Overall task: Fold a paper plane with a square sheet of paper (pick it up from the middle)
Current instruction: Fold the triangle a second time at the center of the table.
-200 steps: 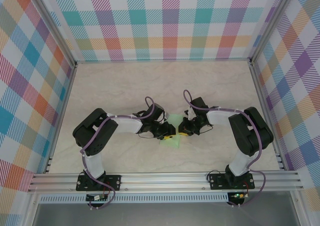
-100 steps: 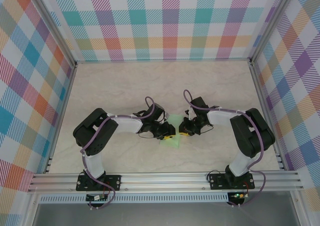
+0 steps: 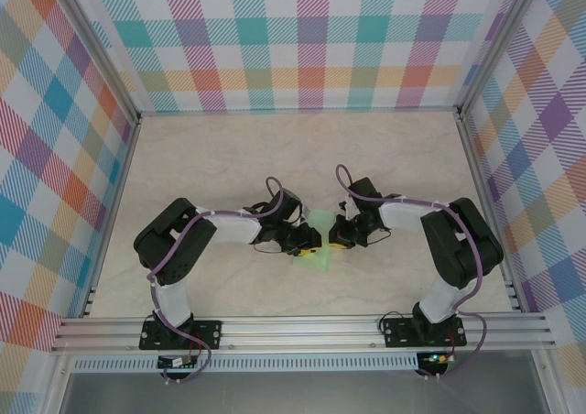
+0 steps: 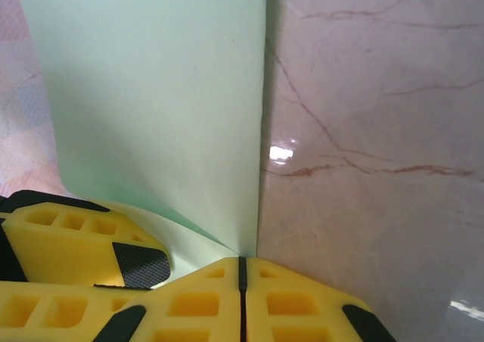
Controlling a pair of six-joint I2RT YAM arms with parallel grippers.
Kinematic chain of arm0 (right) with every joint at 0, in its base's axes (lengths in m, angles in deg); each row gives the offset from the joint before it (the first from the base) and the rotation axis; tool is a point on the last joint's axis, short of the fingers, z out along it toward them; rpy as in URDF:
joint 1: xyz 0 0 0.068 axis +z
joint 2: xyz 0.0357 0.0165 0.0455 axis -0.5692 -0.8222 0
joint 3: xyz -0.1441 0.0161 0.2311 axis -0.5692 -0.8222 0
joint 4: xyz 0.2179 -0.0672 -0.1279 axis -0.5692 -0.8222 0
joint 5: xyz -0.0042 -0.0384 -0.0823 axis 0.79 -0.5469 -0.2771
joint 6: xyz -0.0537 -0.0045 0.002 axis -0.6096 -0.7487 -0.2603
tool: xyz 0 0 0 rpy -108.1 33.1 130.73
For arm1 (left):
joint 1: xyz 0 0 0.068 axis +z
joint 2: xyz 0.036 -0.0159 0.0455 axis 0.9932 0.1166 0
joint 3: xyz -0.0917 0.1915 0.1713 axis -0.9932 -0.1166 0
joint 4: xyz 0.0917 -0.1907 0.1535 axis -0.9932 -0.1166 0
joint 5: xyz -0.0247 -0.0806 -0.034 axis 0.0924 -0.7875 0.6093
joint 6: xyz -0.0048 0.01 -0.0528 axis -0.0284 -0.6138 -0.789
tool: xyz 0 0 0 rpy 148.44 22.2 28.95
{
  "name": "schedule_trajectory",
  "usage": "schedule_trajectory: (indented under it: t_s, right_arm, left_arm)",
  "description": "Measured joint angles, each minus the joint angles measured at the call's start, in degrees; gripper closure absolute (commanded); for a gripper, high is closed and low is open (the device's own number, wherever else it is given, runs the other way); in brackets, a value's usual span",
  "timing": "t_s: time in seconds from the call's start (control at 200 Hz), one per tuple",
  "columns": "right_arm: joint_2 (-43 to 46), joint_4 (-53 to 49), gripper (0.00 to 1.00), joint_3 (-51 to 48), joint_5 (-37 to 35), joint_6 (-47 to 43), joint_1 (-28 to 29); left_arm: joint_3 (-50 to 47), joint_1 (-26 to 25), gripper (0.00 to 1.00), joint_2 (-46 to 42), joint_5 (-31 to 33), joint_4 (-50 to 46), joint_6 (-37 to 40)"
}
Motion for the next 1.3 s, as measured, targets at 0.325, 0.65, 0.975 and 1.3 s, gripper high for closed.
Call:
schedule_trajectory:
  t_s: [0.325,0.65,0.975,1.3]
  right_arm:
    - [-0.3,-0.1,0.93,0.2,0.0,-0.9,0.2]
    - [-0.9,-0.3,0.92,0.9,0.0,-0.9,0.3]
    - [4.6,-2.4,0.69,1.4,-2.9,-0.7,0.9]
    - [15.8,-2.8,0.81,-2.4,-6.7,3.5,7.5]
  left_arm:
    - [0.2,0.0,0.69,-1.0,2.6,-2.7,0.4]
    - [1.3,0.0,0.72,-1.0,4.1,-5.2,1.3]
    - [1.8,0.0,0.76,-1.0,5.8,-7.5,1.5]
    - [1.8,-0.2,0.80,-0.9,6.6,-7.9,1.3]
